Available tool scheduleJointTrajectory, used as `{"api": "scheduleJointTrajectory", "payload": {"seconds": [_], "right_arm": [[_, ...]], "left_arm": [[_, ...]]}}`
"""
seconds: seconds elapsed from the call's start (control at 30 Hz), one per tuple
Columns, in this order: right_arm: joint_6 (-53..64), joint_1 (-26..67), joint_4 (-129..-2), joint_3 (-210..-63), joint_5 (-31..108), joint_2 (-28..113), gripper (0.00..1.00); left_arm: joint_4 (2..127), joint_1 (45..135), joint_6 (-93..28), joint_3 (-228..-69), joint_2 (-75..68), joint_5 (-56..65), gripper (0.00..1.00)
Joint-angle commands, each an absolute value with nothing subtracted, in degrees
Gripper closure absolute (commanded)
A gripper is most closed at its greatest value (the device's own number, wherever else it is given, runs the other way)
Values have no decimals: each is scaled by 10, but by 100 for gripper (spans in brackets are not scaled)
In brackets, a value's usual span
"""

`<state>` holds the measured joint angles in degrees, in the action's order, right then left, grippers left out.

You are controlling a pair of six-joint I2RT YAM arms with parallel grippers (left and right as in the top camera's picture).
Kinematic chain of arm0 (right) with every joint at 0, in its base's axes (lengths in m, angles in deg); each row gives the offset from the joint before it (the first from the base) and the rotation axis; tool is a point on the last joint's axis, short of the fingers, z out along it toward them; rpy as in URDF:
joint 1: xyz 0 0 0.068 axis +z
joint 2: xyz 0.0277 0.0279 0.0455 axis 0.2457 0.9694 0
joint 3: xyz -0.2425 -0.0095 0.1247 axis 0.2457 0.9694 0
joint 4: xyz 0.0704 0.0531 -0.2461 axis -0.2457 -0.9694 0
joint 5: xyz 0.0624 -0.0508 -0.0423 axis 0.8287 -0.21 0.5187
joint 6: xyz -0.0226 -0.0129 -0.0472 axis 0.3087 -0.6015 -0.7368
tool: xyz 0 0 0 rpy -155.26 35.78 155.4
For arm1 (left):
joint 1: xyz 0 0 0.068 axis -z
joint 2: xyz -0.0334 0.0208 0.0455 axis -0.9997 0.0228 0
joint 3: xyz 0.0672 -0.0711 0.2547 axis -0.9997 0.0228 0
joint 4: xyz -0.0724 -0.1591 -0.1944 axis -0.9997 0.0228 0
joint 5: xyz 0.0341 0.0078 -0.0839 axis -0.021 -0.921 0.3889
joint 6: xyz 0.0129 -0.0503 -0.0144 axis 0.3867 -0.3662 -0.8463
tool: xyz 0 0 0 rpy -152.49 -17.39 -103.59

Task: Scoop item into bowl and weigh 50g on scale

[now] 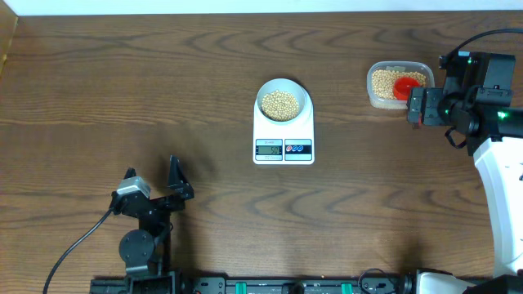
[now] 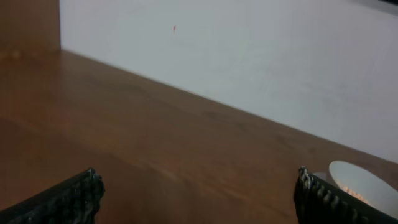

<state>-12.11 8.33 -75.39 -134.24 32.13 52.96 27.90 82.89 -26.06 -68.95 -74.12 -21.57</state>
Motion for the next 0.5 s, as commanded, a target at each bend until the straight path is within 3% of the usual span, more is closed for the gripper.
{"api": "scheduleJointTrajectory", "payload": {"seconds": [0.0, 0.47], "right_arm": [[-128, 83, -755, -1352, 321, 525, 1], [-128, 83, -755, -1352, 321, 525, 1]], "left_arm": [[307, 830, -288, -688, -746, -229, 0], [347, 848, -198, -688, -746, -239, 0]]}}
